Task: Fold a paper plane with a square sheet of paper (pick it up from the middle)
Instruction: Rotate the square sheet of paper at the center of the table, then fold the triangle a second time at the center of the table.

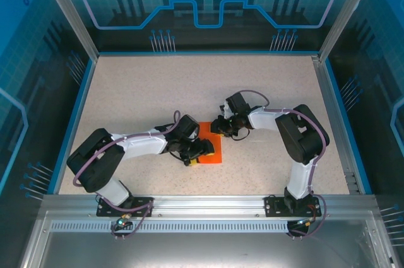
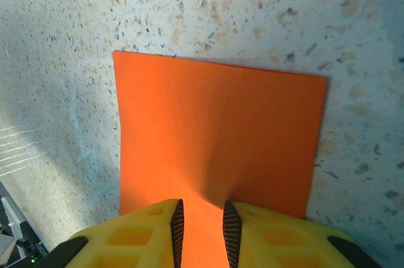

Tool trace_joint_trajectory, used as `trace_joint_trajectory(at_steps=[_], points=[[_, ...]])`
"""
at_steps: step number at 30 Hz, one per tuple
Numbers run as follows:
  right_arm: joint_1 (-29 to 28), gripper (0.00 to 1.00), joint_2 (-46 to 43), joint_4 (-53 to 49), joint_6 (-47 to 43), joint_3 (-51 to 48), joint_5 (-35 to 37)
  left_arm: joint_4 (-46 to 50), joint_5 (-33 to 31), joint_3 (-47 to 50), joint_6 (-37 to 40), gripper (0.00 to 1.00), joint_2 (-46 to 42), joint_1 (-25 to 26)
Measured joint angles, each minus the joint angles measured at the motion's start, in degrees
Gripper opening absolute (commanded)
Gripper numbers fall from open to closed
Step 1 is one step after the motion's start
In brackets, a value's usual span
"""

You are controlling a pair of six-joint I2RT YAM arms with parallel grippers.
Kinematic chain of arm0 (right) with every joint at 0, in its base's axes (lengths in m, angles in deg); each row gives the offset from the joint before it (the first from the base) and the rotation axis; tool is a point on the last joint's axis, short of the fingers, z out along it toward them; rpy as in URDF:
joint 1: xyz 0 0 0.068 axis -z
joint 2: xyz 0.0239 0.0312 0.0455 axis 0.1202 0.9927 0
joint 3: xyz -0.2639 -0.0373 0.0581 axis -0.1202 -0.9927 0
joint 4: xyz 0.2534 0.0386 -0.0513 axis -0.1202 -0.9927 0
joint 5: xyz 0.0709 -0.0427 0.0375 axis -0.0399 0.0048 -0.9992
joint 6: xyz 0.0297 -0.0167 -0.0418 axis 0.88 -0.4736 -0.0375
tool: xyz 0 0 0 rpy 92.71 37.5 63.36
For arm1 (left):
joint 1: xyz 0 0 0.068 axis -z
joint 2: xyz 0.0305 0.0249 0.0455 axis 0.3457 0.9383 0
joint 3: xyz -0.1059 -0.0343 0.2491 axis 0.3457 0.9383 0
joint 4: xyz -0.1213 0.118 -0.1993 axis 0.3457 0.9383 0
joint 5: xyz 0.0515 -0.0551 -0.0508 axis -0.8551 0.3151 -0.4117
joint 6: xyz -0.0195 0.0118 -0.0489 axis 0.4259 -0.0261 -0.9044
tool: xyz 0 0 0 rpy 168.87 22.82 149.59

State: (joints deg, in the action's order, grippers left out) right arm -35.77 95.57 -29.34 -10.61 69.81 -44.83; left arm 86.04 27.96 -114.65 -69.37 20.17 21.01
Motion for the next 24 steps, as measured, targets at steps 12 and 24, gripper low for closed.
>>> trace_joint_trajectory(at_steps=[12, 24], points=[[0.0, 0.28, 0.0, 0.0, 0.0, 0.0, -0.2, -1.8, -1.4, -0.2, 3.5, 0.70, -0.5, -0.3], [0.0, 0.27, 0.0, 0.0, 0.0, 0.0, -0.3, -6.2, -1.3, -1.2, 7.6, 0.64, 1.0, -2.7]])
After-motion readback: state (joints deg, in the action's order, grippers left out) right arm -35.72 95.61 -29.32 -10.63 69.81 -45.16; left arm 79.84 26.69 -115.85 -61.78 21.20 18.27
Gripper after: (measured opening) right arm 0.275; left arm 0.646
